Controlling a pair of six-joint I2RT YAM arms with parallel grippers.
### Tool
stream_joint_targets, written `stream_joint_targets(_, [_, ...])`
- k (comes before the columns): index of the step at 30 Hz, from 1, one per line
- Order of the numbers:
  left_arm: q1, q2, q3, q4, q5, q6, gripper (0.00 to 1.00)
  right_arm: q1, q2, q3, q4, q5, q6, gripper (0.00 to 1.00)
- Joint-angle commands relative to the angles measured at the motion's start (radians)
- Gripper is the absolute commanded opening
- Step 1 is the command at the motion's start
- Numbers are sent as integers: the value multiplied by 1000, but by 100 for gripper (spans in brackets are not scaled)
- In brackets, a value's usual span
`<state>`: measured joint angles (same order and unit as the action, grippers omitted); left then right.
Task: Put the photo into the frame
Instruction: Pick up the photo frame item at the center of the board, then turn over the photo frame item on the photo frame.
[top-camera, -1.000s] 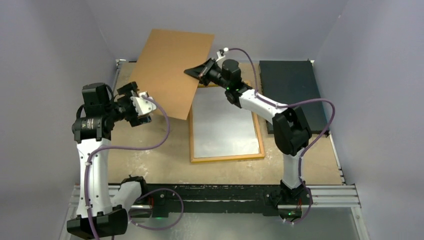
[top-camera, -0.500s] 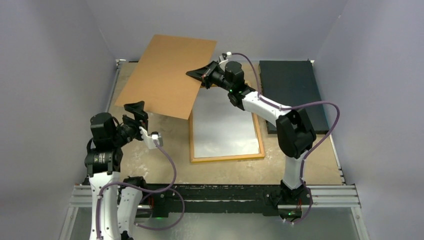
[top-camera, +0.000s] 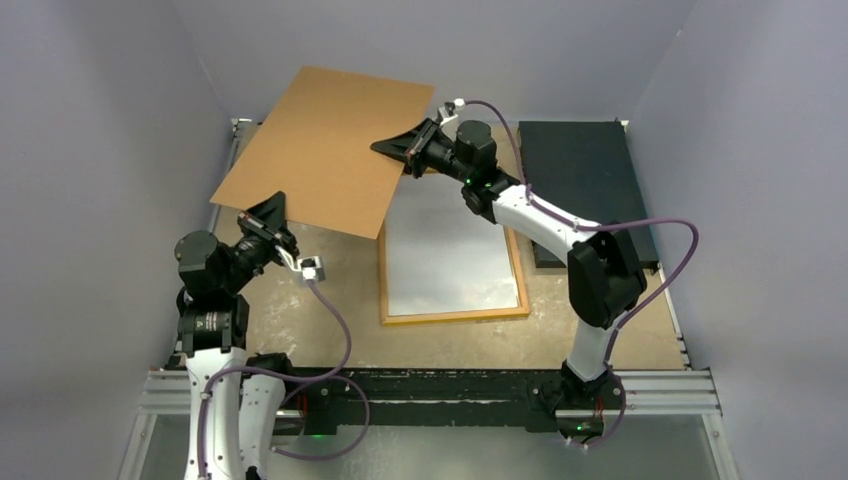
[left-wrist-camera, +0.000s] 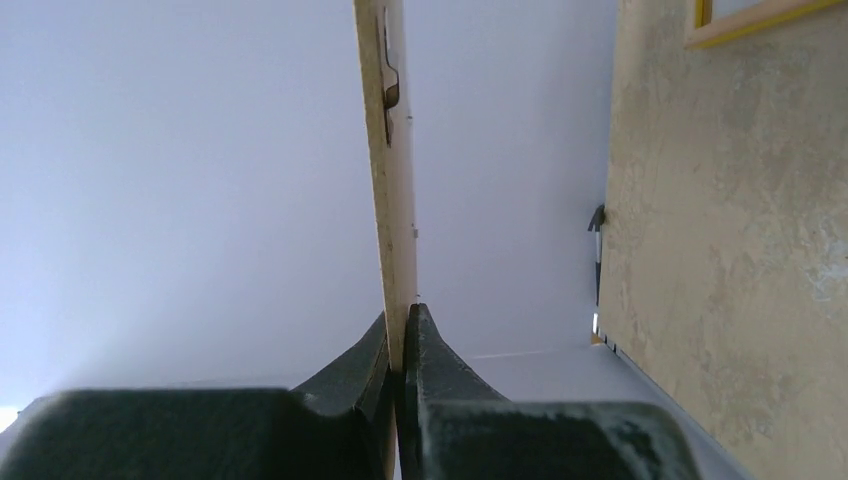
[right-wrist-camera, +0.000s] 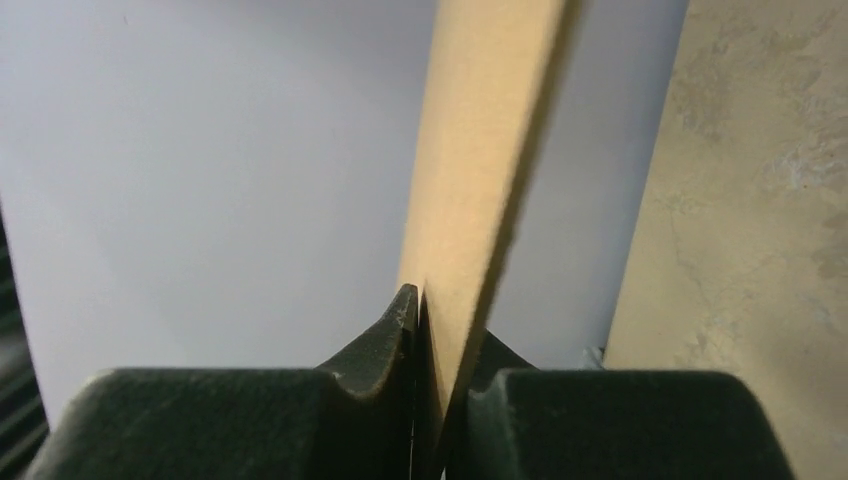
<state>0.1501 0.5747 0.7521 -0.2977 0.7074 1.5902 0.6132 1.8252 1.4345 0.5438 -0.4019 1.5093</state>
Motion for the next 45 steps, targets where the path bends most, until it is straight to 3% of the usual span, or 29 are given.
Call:
stream_joint_targets(1, [-2, -17, -21, 133, 66, -36, 0, 17, -64, 26, 25, -166, -139, 23])
stream_joint_targets(4, [-3, -15, -17, 191, 49, -100, 0, 5, -72, 52, -63, -242, -301, 48])
stream_joint_targets(7, [-3, 17, 40, 214, 13, -201, 0, -47, -111, 88, -251, -261, -567, 73])
stream_joint_targets(9, [-2, 61, 112, 159, -4, -227, 0, -82, -164, 55, -268, -264, -707, 93])
stream_joint_targets(10, [-2, 75, 141, 142, -4, -235, 0, -96, -186, 37, -261, -297, -777, 98])
stream_joint_targets(14, [-3, 111, 233, 78, 17, -227, 0, -109, -323, -58, -273, -316, -1144, 99])
stream_joint_targets(17, [-2, 148, 326, -34, 54, -223, 0, -111, -465, -176, -270, -203, -1445, 99])
stream_joint_targets(21, [-2, 194, 478, -268, 114, -149, 0, -111, -608, -317, -193, -217, -1763, 99])
stream_joint_targets(24, [-3, 219, 552, -448, 141, -49, 0, -110, -615, -287, -236, -244, -1946, 99])
stream_joint_targets(29, [-2, 204, 572, -539, 152, 46, 0, -100, -579, -233, -271, -262, -2093, 97])
stream_joint_targets(41, [-3, 224, 614, -582, 182, 47, 0, 54, -512, -213, -375, -207, -2283, 93])
stream_joint_targets(43, [-3, 227, 622, -594, 184, 56, 0, 75, -479, -195, -361, -157, -2285, 90])
stream_joint_targets(45, [-2, 228, 628, -596, 185, 56, 0, 88, -448, -177, -329, -102, -2278, 80])
